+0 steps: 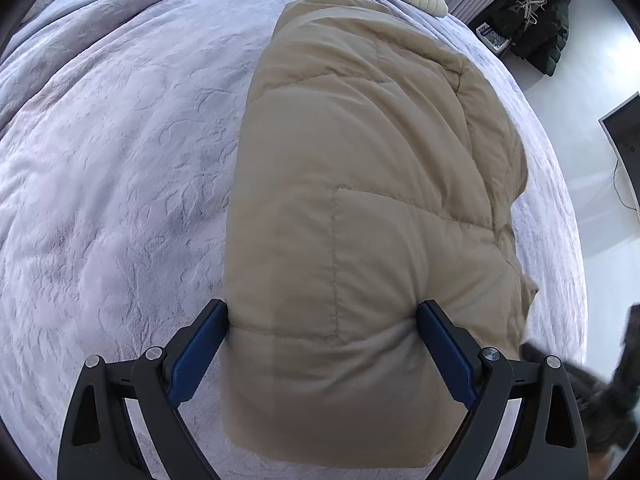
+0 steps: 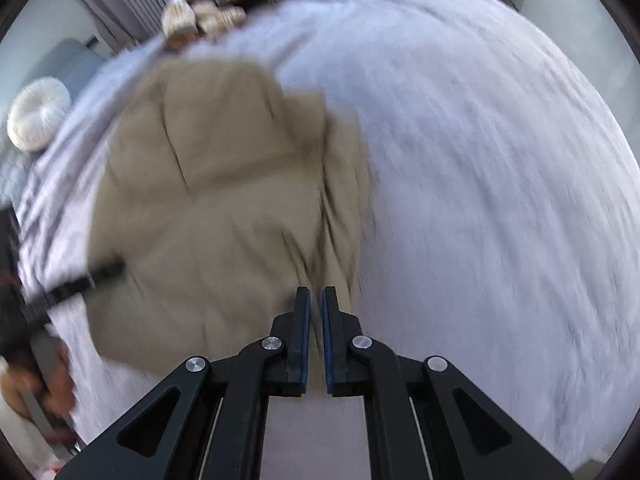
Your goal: Fold large clothes
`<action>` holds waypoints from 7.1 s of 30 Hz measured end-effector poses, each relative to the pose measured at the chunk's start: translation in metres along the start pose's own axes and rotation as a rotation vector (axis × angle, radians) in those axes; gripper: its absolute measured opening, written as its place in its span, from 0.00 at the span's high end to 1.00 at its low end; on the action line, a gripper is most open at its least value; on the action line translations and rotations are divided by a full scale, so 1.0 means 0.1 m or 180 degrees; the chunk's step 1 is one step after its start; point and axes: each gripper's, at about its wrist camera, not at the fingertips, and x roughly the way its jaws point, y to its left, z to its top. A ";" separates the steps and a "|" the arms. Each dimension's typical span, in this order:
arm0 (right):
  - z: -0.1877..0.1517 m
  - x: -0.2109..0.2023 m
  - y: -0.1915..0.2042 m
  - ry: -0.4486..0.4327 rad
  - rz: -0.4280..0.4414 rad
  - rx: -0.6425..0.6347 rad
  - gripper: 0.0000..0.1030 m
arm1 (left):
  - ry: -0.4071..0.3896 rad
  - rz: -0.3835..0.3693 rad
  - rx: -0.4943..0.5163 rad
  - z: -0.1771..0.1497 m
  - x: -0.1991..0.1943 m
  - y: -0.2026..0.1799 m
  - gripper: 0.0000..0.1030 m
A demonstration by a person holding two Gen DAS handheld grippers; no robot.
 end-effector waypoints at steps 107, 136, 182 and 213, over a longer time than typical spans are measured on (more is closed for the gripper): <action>0.11 -1.95 0.58 -0.0636 -0.0069 -0.0176 0.00 | -0.0661 0.0978 0.0309 -0.47 -2.31 -0.71 0.00; 0.12 -1.95 0.58 -0.0635 -0.0070 -0.0181 0.00 | -0.0650 0.0973 0.0313 -0.46 -2.30 -0.72 0.00; 0.12 -1.94 0.57 -0.0625 -0.0045 -0.0177 0.00 | -0.0643 0.0974 0.0319 -0.47 -2.30 -0.72 0.00; 0.09 -1.94 0.59 -0.0626 -0.0045 -0.0172 0.00 | -0.0618 0.0906 0.0341 -0.43 -2.28 -0.69 0.00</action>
